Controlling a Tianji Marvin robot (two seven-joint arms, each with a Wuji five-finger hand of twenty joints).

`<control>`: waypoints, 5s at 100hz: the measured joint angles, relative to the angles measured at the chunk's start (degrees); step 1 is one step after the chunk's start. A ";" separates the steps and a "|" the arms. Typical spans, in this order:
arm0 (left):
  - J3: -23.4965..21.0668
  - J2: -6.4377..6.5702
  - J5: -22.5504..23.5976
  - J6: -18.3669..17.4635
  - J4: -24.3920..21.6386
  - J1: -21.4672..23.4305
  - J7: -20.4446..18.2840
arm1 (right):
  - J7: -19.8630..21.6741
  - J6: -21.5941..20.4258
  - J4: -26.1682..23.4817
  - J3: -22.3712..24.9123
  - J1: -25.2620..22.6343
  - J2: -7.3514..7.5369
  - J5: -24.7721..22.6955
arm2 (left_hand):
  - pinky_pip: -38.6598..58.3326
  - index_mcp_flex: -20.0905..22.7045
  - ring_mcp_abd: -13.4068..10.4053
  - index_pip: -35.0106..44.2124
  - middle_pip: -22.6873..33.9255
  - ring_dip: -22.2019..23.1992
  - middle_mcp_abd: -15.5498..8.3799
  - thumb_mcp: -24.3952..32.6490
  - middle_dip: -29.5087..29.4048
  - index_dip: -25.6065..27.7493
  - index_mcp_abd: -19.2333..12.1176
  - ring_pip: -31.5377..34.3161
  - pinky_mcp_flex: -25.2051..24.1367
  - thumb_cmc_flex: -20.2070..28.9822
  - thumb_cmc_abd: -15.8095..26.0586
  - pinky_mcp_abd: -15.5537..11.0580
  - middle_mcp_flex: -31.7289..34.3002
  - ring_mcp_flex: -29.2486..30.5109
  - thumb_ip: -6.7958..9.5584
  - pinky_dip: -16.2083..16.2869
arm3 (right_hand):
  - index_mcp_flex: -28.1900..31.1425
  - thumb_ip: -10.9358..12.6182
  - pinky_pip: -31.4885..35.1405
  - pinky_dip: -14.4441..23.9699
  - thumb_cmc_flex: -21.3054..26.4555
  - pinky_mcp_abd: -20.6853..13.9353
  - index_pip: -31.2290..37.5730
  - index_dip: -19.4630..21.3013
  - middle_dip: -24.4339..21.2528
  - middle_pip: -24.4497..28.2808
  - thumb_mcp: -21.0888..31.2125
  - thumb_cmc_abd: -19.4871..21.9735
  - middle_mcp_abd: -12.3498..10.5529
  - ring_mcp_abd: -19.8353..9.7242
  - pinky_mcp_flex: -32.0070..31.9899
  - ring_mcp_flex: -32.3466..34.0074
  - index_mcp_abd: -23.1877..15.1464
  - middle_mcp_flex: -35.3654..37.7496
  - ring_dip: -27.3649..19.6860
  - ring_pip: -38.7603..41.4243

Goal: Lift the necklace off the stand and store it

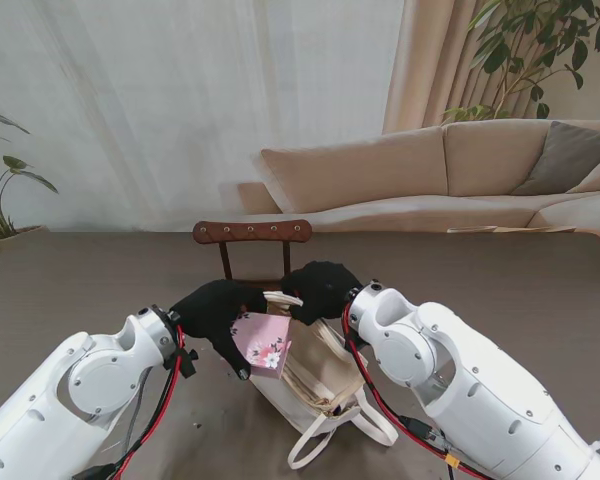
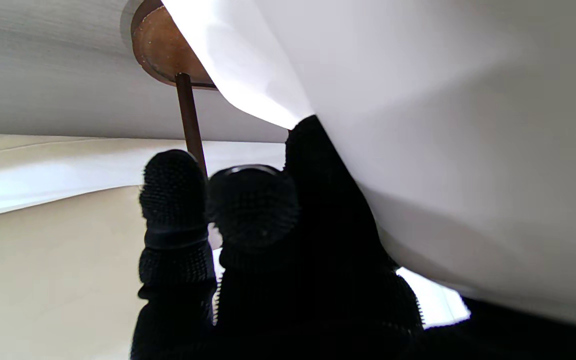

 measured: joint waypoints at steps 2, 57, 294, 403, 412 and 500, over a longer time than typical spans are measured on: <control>0.28 0.00 -0.16 -0.05 0.27 -0.28 0.00 | 0.10 -0.10 0.02 0.05 0.00 0.01 0.17 | 0.00 0.00 0.00 0.00 0.01 0.00 0.00 0.00 0.00 0.00 0.00 0.01 0.00 0.00 0.00 0.00 0.00 0.00 0.00 0.01 | -0.04 0.00 0.00 0.00 0.00 0.01 0.00 0.00 0.00 0.00 0.00 0.02 0.00 0.02 0.00 0.00 0.00 0.00 0.00 0.00; 7.83 -0.39 -4.48 -1.25 8.09 -7.03 0.74 | 2.37 0.53 0.52 0.46 0.12 0.26 4.58 | -0.03 -0.25 -0.06 0.79 0.18 0.04 0.07 0.00 0.05 0.00 0.14 0.27 -0.62 0.00 0.03 0.00 0.00 0.00 -0.56 0.07 | -0.97 0.00 0.00 0.00 0.67 0.01 0.00 0.00 0.00 0.00 -0.03 0.79 0.27 0.29 0.00 0.00 4.99 0.00 0.00 0.00; 5.54 -1.85 0.51 10.78 1.04 -1.04 3.15 | 2.28 1.47 0.50 1.94 -1.17 -0.18 7.67 | -3.92 -0.57 -7.98 9.88 14.73 0.25 0.28 30.22 -19.79 -0.14 -2.69 3.79 -2.93 7.42 28.80 -3.73 -3.69 0.16 4.00 3.51 | -0.94 0.00 0.00 0.00 1.21 0.01 0.09 1.86 0.00 -0.05 -0.05 0.73 0.52 0.45 0.00 0.03 1.76 0.66 0.74 1.16; 4.17 0.79 -7.57 11.94 -4.04 3.96 -7.67 | 2.60 1.45 0.13 0.94 -1.42 -0.12 8.20 | -11.21 8.63 3.97 2.63 7.03 -8.60 1.41 23.03 -33.20 -3.17 -6.31 -23.29 -8.00 8.90 34.76 2.14 3.60 1.81 6.37 3.66 | -0.94 0.00 0.00 0.00 1.21 0.01 0.30 1.88 0.00 -0.06 -0.05 0.73 0.59 0.59 0.00 0.03 0.97 0.66 1.12 1.17; 5.22 0.63 -8.37 11.86 -2.46 2.79 -7.04 | 2.60 1.35 0.11 0.87 -1.46 -0.12 8.24 | -12.06 8.37 4.86 1.99 6.00 -10.53 2.00 23.02 -35.57 -3.13 -5.75 -27.37 -9.11 9.02 35.41 2.72 2.97 1.71 6.37 3.59 | -0.94 0.00 0.00 0.00 1.21 0.01 0.30 1.88 0.00 -0.06 -0.05 0.73 0.61 0.62 0.00 0.03 0.97 0.66 1.12 1.17; 2.61 0.13 -9.78 12.83 -4.33 4.30 -8.68 | 2.88 -2.48 -1.70 0.68 -4.44 0.67 6.59 | -12.61 9.04 6.06 -1.44 3.79 -11.35 4.14 23.00 -41.29 -2.90 -4.20 -30.54 -9.48 8.99 36.11 3.91 0.86 1.76 6.37 3.58 | -3.87 0.17 -1.32 0.01 -4.35 1.49 -1.36 -1.14 -0.94 -2.95 -0.01 0.77 2.02 3.17 0.00 -0.07 5.68 -1.00 -4.01 -11.48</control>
